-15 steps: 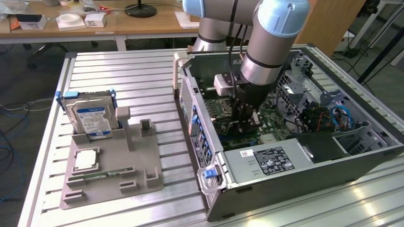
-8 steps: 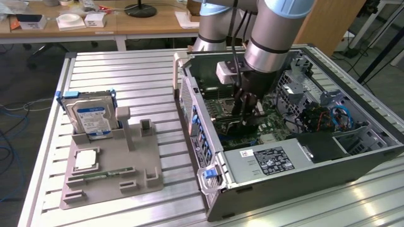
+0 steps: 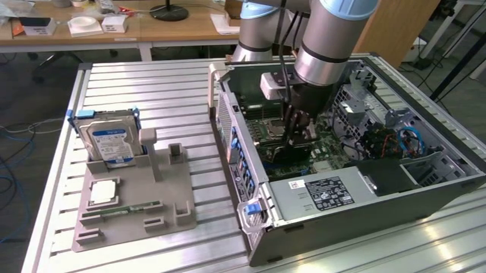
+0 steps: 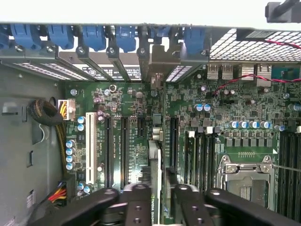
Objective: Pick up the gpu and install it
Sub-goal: 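Insert the gpu into the slot, then press down on the gpu until it lock into place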
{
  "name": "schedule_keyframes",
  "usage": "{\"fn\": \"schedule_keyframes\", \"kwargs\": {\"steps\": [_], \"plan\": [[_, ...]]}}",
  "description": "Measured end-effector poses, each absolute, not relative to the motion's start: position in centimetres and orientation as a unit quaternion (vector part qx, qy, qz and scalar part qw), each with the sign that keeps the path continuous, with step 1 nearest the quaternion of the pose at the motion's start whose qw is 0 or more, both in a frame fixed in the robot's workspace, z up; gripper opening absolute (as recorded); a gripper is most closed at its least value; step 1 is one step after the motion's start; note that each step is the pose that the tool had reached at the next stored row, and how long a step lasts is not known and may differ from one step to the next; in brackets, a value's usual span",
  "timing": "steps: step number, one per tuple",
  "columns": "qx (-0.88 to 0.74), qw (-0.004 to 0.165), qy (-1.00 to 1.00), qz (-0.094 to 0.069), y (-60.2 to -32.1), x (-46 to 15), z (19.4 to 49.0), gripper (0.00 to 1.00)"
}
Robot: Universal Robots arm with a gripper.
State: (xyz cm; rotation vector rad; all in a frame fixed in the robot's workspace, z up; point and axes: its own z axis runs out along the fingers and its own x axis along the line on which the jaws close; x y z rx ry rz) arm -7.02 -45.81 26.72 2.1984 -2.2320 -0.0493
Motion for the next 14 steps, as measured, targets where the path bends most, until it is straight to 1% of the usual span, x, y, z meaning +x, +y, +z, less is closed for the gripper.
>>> {"fn": "schedule_keyframes", "kwargs": {"steps": [1, 3, 4, 14], "plan": [[0.702, 0.004, -0.712, -0.016, -45.81, -7.02, 26.72, 0.26], [0.702, 0.004, -0.712, -0.016, -45.81, -7.02, 26.72, 0.15], [0.702, 0.004, -0.712, -0.016, -45.81, -7.02, 26.72, 0.11], [0.702, 0.004, -0.712, -0.016, -45.81, -7.02, 26.72, 0.11]]}}
